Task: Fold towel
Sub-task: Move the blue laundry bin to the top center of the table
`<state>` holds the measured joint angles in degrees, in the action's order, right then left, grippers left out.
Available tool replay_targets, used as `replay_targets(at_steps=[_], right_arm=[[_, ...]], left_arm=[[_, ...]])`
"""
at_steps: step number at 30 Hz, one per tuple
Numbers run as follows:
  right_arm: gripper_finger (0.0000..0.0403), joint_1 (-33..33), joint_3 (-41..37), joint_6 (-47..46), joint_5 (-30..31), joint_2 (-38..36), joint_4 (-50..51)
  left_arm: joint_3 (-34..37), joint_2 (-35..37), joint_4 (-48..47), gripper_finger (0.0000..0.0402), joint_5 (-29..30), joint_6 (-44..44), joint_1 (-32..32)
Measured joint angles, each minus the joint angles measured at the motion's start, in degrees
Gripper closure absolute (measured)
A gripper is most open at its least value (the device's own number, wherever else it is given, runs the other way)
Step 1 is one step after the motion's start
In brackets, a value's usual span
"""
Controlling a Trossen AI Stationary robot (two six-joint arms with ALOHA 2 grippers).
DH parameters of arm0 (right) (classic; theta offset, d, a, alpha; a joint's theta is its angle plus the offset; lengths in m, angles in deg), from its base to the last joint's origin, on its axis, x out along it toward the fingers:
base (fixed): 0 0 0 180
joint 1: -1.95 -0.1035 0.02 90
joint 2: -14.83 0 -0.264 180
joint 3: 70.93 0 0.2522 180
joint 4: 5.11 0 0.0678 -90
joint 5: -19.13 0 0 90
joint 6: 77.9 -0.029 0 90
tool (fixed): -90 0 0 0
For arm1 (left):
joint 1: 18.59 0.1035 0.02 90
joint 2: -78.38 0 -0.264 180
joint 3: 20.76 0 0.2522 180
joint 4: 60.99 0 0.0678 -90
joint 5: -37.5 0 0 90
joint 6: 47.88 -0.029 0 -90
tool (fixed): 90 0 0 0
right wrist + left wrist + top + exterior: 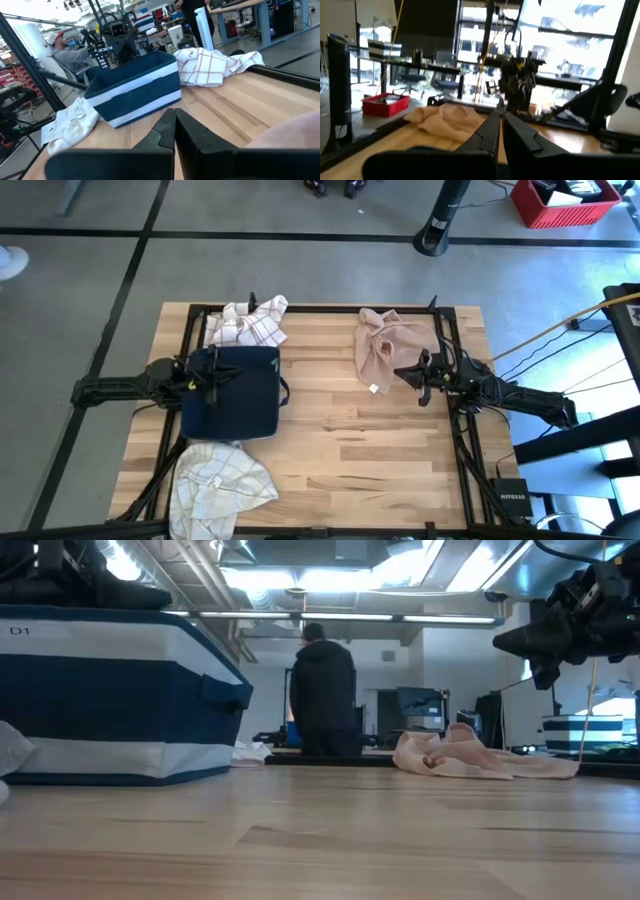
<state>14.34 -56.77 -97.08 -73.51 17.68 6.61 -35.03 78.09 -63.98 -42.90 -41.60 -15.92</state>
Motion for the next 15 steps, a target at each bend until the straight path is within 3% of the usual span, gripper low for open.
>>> replay_targets(at_steps=[8, 15], right_arm=[[0.0393, 0.0, 0.1, 2.1, 6.5, 0.0, -1.4], [0.0393, 0.0, 0.4, 10.2, 9.9, 0.0, -3.4]], left_arm=[[-0.1, -0.7, 2.0, 0.0386, -0.5, 2.4, 0.0], [-0.1, -1.0, 2.5, 0.0386, -0.2, 0.5, 0.0]])
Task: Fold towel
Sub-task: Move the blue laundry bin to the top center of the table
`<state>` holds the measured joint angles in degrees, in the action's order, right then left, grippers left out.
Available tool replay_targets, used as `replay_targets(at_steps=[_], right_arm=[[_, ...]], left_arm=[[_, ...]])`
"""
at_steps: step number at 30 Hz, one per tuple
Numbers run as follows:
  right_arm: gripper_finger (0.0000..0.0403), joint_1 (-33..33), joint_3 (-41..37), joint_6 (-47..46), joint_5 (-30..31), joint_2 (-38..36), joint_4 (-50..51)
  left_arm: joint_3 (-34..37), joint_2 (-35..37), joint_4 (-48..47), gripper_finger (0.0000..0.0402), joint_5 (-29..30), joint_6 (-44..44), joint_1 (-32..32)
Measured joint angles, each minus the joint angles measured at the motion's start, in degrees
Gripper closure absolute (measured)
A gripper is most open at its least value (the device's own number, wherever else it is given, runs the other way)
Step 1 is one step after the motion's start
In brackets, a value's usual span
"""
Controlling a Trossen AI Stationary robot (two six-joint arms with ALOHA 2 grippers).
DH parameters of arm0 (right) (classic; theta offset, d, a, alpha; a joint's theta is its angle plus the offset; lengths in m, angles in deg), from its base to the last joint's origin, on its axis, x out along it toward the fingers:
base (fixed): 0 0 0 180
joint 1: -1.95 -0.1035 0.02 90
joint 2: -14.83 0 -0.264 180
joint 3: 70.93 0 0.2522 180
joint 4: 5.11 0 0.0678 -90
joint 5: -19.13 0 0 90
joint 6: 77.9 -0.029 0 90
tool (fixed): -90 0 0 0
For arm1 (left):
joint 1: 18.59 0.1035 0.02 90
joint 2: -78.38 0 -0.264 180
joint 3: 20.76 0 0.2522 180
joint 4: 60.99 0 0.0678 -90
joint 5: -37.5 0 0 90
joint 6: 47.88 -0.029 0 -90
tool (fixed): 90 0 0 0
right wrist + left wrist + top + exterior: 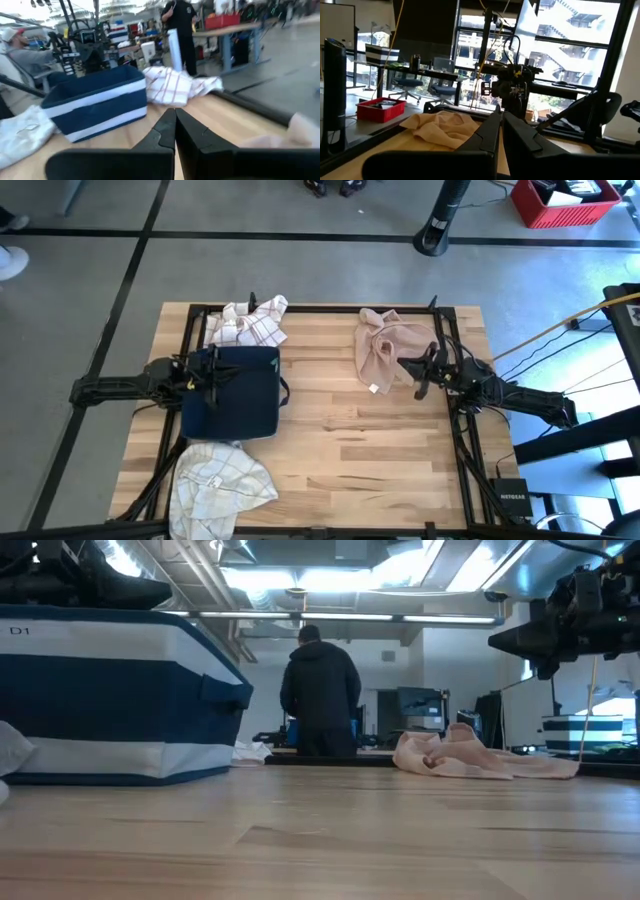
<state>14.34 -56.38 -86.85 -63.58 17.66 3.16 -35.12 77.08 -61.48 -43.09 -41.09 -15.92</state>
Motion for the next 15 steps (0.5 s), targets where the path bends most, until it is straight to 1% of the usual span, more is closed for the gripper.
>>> replay_targets(at_steps=[4, 8, 11, 15], right_arm=[[0.0393, 0.0, 0.0, 0.7, 0.7, 0.0, -0.7], [0.0393, 0.0, 0.1, 2.9, 0.9, 0.0, -0.9], [0.0393, 0.0, 0.1, 3.4, 1.2, 0.0, -1.6], [0.0393, 0.0, 0.1, 3.4, 1.2, 0.0, -2.8]], left_arm=[[0.0, -0.6, 2.5, 0.0386, 0.2, -0.9, 0.0], [-1.1, -2.8, 5.0, 0.0386, 0.2, -0.8, 0.0], [-3.6, -6.2, 4.8, 0.0386, 0.2, -1.4, 0.0], [-10.3, -14.0, 2.7, 0.0386, 0.2, -3.2, -0.1]])
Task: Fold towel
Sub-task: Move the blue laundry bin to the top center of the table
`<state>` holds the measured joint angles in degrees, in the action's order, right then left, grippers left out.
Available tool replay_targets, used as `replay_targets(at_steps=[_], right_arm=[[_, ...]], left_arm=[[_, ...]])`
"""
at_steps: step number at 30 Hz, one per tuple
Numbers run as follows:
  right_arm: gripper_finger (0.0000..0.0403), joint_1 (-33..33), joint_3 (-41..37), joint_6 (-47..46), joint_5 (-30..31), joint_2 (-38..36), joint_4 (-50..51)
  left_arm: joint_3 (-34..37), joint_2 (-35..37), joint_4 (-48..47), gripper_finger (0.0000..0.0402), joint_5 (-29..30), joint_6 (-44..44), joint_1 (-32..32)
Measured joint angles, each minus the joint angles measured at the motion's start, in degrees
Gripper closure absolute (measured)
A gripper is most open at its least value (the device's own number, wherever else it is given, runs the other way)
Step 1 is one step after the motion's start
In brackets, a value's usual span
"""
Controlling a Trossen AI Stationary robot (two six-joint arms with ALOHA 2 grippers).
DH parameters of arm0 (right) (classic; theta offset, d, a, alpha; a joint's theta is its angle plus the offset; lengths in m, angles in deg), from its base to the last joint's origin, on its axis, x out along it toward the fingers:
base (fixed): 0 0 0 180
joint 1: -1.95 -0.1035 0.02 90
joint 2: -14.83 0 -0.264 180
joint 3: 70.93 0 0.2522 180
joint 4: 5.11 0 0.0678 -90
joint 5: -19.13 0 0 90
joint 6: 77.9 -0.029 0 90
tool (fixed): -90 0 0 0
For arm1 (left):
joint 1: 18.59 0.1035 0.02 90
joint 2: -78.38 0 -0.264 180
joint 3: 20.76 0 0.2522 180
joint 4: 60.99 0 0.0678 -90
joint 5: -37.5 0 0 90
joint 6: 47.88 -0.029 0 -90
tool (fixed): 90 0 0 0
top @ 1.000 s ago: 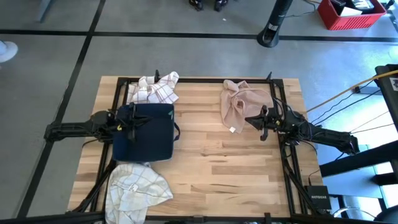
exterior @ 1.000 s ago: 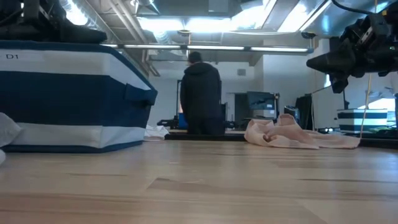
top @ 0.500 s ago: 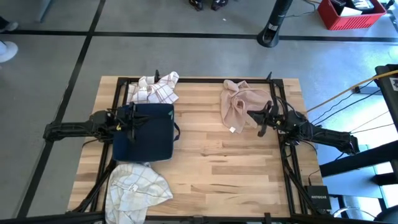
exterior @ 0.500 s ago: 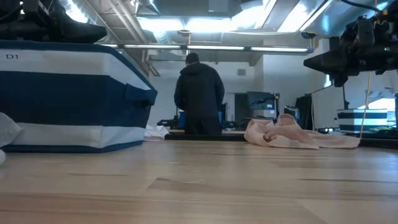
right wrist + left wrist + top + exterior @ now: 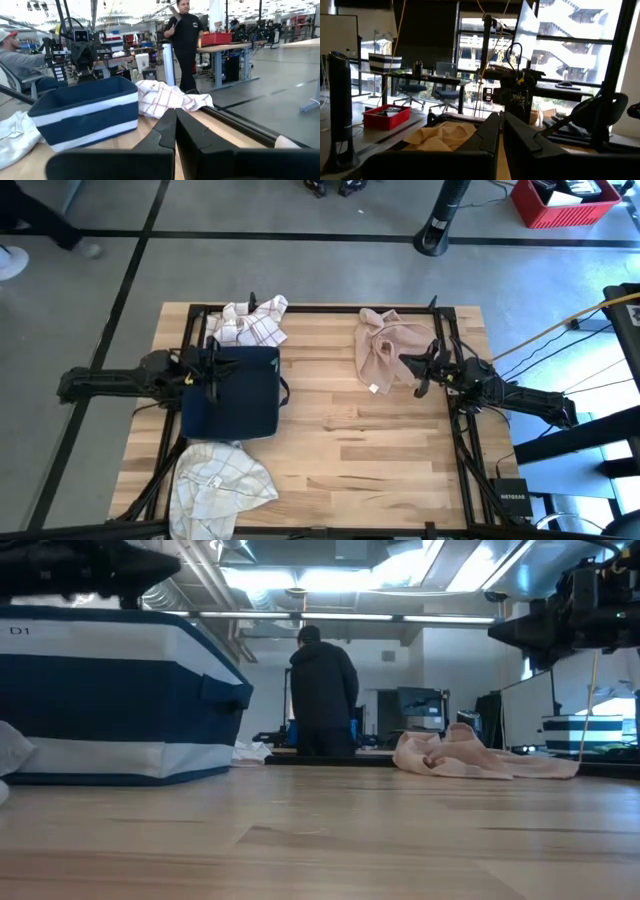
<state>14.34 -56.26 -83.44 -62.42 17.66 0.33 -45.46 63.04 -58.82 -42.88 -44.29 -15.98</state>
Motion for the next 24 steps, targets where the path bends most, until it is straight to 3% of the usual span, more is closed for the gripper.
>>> replay_targets(at_steps=[7, 12, 16, 19, 24], right_arm=[[0.0393, 0.0, 0.1, 0.0, 0.0, 0.0, -0.5], [0.0393, 0.0, 0.1, 0.0, 0.0, 0.0, 0.8], [0.0393, 0.0, 0.1, 0.0, 0.0, 0.0, 2.2], [0.0393, 0.0, 0.1, -0.1, -0.1, 0.0, 2.9], [0.0393, 0.0, 0.2, -0.1, -1.0, 0.0, 2.9]], left_arm=[[-18.8, -18.7, -15.0, 0.0386, 2.1, -4.1, 0.0], [-33.9, -31.2, -32.4, 0.0386, 13.0, -6.4, 1.9], [-41.6, -38.9, -44.3, 0.0383, 20.5, -7.1, 5.4], [-44.8, -43.2, -50.9, 0.0355, 19.3, -5.9, 9.6], [-46.1, -48.4, -58.6, 0.027, 9.0, -3.1, 15.7]])
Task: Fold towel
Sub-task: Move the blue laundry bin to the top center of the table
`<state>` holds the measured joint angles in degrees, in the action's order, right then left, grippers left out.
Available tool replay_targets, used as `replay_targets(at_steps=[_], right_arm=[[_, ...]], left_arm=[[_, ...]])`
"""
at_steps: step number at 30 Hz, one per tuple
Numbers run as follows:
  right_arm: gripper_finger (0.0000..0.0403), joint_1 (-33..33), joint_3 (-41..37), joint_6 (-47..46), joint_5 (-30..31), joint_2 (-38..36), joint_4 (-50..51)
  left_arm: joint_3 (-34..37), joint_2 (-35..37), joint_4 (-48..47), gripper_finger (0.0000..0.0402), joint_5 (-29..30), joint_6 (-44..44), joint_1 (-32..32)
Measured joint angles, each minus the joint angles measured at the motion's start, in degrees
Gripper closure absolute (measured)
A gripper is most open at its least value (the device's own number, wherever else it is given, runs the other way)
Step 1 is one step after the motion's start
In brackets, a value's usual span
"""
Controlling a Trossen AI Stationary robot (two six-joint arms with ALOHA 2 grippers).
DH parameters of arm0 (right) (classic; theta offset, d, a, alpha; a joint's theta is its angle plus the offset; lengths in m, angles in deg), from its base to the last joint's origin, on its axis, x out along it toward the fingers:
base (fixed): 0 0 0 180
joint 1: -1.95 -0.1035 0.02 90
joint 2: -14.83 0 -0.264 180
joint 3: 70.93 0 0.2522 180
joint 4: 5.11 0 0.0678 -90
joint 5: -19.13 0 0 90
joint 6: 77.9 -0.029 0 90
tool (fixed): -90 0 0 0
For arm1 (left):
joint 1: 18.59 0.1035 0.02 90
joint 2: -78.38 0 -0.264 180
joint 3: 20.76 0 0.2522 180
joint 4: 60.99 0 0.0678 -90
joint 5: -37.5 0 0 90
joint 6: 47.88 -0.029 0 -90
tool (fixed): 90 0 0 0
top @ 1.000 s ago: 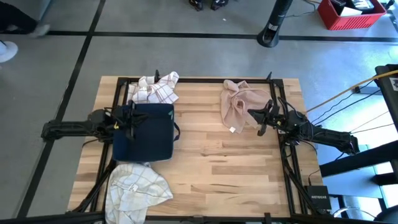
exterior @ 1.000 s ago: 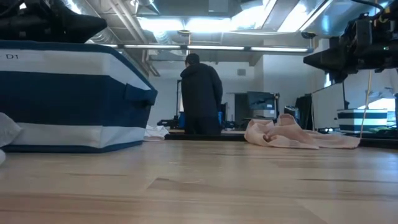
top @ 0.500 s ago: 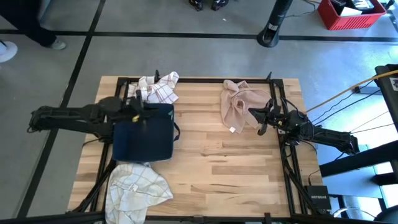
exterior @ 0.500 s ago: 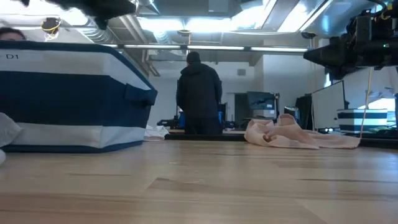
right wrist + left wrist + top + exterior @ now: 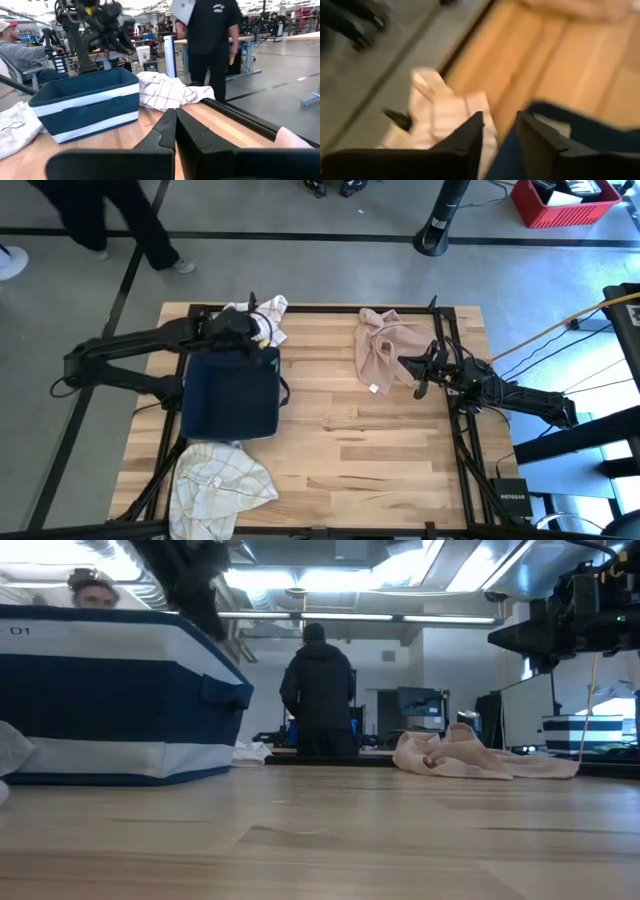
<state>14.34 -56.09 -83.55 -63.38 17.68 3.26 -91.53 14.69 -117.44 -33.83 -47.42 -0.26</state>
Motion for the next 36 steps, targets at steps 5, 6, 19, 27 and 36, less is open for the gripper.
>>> replay_targets(at_steps=[5, 6, 19, 27, 36], right_arm=[[0.0393, 0.0, 0.0, 0.0, 0.0, 0.0, 0.1], [0.0393, 0.0, 0.0, 0.0, 0.0, 0.0, 0.2], [0.0393, 0.0, 0.0, 0.0, 0.0, 0.0, 2.1], [0.0393, 0.0, 0.0, 0.0, -0.5, 0.0, 2.5], [0.0393, 0.0, 0.0, 0.1, -0.4, 0.0, 2.5]], left_arm=[[0.0, -3.9, -6.3, 0.0214, -4.6, -4.0, 3.8], [0.0, -4.6, -7.1, 0.021, -4.6, -5.0, 4.2], [2.0, -13.9, -7.3, 0.0238, -9.9, -14.7, 5.1], [2.0, -16.2, -7.8, 0.0371, -12.2, -16.2, 4.5], [-0.8, -16.3, -8.1, 0.0397, -12.7, -15.6, 3.0]])
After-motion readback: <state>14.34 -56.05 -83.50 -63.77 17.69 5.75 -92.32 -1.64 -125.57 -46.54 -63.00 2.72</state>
